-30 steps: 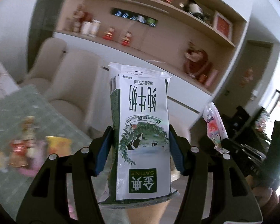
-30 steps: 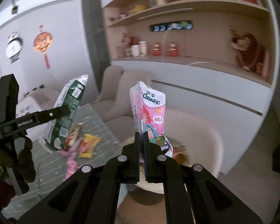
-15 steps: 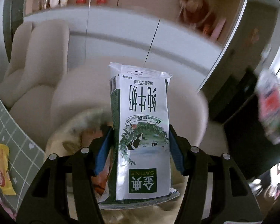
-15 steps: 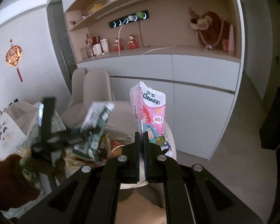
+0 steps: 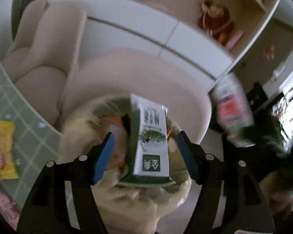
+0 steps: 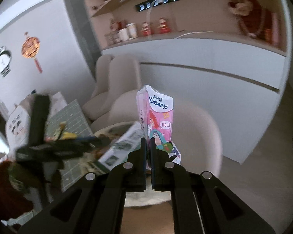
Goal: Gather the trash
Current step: 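Release the milk carton into the bin with the left gripper while the right lowers the Kleenex pack in, then open the right gripper to drop the Kleenex pack while the left moves back over the table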
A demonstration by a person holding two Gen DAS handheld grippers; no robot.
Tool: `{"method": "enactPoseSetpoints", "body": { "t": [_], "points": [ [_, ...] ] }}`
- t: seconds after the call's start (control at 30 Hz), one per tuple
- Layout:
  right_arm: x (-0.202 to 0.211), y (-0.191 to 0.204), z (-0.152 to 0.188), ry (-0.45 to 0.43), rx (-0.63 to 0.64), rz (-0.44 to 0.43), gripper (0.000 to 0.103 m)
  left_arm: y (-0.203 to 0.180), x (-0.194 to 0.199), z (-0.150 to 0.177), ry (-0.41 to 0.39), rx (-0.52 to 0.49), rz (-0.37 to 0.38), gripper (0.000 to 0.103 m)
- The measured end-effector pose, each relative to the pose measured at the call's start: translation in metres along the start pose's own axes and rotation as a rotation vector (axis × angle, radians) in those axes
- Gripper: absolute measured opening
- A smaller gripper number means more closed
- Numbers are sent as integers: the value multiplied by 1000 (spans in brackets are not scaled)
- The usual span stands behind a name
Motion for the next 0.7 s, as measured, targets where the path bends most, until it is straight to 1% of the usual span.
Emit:
{"method": "enactPoseSetpoints", "body": {
  "t": [0.13, 0.2, 0.27, 0.33, 0.4, 0.5, 0.6, 0.7],
  "points": [
    [-52, 27, 0, 83, 7, -116, 6, 23, 48, -6, -78, 53, -26, 64],
    [-82, 34, 8, 142, -2, -138, 6, 40, 70, -4, -105, 91, -44, 64],
    [-106, 37, 18, 201, -7, -138, 6, 55, 87, -2, -121, 130, -68, 64],
    [-124, 41, 32, 252, -9, -134, 6, 80, 110, 11, -133, 168, -105, 64],
    [-137, 43, 45, 290, -18, -135, 6, 102, 124, 19, -137, 202, -141, 64],
    [-147, 42, 60, 328, -34, -131, 6, 131, 134, 32, -131, 264, -187, 64],
    [-157, 37, 71, 362, -59, -111, 6, 161, 146, 53, -118, 330, -206, 64],
    [-158, 36, 75, 368, -48, -88, 6, 173, 152, 65, -110, 351, -218, 64]
  ]
}}
Point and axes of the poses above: each gripper's, at about its wrist camera, not at the fingertips, and x roughly against the way its jaws point, y to its left, z to its underside, the point moved 5 cm from there along -x, roughly the way its jaws point, and after that the axes turned 4 degrees about x, right-handed, at the moved point
